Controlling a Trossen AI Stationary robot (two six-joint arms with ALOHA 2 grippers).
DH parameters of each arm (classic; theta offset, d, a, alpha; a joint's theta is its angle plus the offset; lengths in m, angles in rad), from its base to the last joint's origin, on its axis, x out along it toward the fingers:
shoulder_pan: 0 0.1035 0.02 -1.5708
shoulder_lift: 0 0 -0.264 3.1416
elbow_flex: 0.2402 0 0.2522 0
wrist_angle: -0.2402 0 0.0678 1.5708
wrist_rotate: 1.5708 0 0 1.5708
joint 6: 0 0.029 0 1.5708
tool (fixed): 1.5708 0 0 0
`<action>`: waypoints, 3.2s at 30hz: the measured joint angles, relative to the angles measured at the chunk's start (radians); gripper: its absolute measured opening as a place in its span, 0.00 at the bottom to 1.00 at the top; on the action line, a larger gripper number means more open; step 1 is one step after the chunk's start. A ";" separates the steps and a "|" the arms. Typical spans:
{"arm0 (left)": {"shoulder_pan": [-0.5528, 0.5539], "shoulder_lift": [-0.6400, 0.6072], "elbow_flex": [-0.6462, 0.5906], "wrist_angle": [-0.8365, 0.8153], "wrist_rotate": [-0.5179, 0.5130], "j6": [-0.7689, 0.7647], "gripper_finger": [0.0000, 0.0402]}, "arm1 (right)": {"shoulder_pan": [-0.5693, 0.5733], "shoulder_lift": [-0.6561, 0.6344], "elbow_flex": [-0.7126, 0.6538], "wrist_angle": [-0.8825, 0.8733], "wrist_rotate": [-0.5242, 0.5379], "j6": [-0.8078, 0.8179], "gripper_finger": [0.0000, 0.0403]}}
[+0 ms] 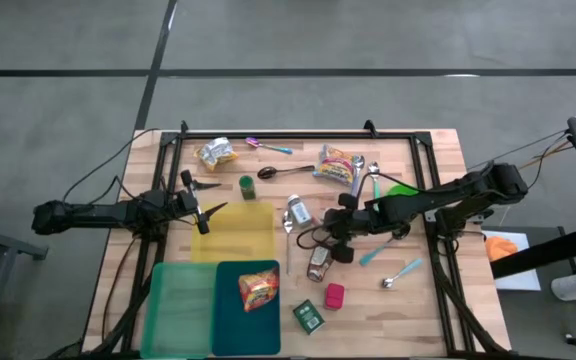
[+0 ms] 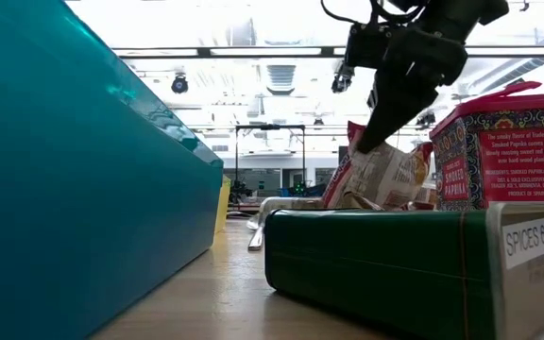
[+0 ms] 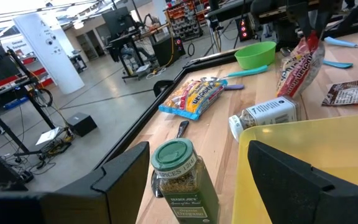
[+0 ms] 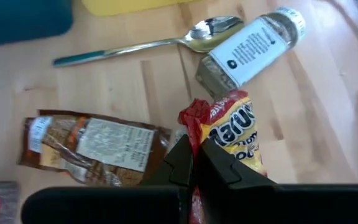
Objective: Pick & Place Food Item
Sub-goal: Put the red noodle pack into the blue bin
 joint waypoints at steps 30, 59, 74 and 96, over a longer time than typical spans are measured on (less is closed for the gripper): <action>0.000 0.000 0.000 0.000 0.000 0.000 0.69 | -0.022 -0.101 0.000 0.319 -0.182 -0.027 0.02; 0.000 0.001 0.000 0.000 0.000 0.000 0.69 | -0.020 0.145 0.000 1.071 -0.527 -0.219 0.02; 0.000 0.000 0.000 0.000 0.000 0.000 0.69 | -0.007 0.407 0.137 1.242 -0.550 -0.236 0.02; 0.000 0.000 0.000 0.000 0.000 0.000 0.69 | -0.023 0.666 0.256 1.238 -0.481 -0.336 0.02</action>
